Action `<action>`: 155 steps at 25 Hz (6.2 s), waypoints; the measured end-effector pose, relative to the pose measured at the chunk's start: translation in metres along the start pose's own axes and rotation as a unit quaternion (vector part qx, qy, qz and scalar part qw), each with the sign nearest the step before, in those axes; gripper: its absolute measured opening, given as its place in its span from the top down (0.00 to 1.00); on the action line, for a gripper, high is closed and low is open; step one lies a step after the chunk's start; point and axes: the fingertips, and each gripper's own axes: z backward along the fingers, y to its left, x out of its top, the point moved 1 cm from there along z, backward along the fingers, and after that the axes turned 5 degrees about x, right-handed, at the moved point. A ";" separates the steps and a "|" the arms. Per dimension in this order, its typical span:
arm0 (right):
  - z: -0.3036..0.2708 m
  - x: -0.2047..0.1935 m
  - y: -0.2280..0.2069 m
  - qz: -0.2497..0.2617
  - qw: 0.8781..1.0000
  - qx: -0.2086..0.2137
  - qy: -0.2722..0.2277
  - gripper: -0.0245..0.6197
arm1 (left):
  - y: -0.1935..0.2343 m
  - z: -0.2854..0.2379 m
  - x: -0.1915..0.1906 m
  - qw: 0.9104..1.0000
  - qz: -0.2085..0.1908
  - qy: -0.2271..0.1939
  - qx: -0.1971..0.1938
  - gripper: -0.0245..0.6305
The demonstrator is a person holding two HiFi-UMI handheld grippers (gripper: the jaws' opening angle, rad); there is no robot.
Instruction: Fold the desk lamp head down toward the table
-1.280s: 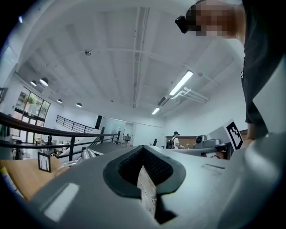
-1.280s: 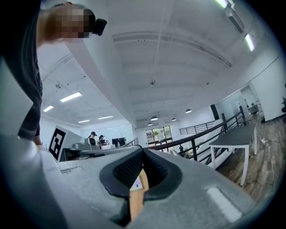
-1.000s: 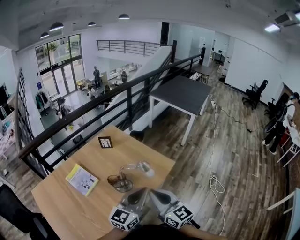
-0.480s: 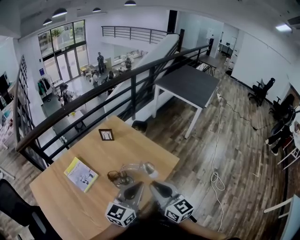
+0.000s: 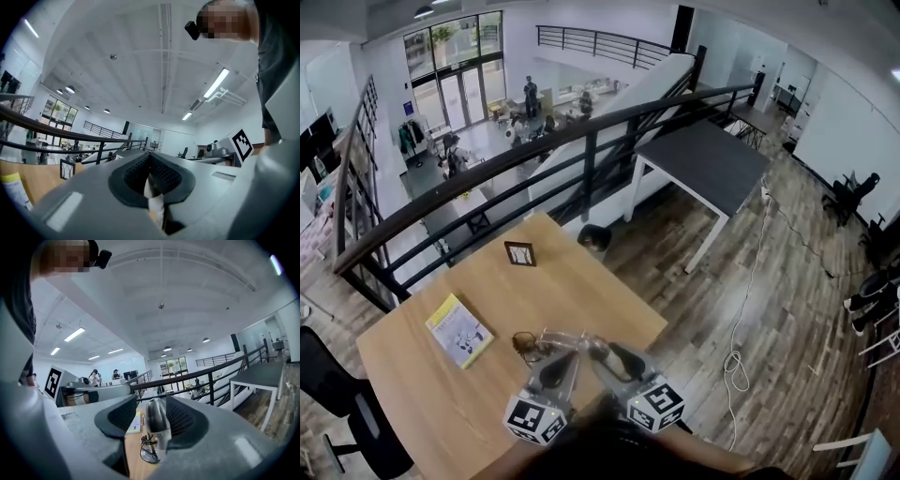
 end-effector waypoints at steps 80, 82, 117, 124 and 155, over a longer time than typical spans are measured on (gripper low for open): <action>-0.083 -0.279 -0.049 0.031 0.948 0.143 0.282 0.62 | 0.044 0.053 -0.054 0.983 0.055 0.062 0.166 0.96; -0.078 -0.264 -0.048 0.003 0.954 0.133 0.269 0.62 | 0.043 0.053 -0.052 0.985 0.051 0.062 0.152 0.96; 0.036 -0.004 0.083 0.002 0.998 -0.043 -0.047 0.96 | -0.040 0.080 0.012 0.998 -0.008 -0.020 -0.060 0.96; 0.089 -0.005 0.085 -0.003 0.999 -0.017 -0.050 0.96 | -0.089 0.085 0.002 0.999 -0.015 -0.018 -0.036 0.96; 0.240 -0.054 0.220 0.018 0.997 0.026 -0.063 0.96 | -0.230 0.226 -0.045 0.999 -0.030 -0.016 0.014 0.96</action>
